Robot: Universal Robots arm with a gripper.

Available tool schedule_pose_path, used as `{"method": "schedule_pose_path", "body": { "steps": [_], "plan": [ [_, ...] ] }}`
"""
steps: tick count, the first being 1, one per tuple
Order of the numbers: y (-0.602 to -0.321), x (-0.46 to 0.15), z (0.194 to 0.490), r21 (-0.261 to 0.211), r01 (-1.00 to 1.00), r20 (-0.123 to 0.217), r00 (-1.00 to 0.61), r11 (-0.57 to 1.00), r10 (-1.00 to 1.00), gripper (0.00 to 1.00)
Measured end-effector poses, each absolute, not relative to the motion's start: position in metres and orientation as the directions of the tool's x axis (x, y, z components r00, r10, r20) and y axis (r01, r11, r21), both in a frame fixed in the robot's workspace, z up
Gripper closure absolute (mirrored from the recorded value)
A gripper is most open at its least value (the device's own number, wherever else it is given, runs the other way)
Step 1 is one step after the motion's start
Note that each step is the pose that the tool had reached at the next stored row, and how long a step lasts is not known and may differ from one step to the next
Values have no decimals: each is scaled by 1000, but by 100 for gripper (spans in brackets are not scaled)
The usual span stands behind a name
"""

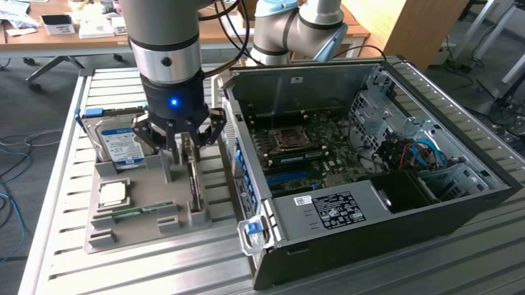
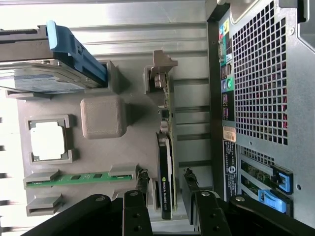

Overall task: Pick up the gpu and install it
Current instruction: 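Pick up the gpu and move the gpu toward the slot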

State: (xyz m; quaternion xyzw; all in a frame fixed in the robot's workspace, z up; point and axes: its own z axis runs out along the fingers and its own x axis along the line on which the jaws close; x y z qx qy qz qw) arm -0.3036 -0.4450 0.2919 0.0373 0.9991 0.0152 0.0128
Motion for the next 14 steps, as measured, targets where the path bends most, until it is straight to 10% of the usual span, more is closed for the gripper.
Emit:
{"method": "schedule_pose_path", "body": {
  "steps": [14],
  "plan": [
    [-445,-304,286,31,74,-24,-997,997,75,58]
  ]
}}
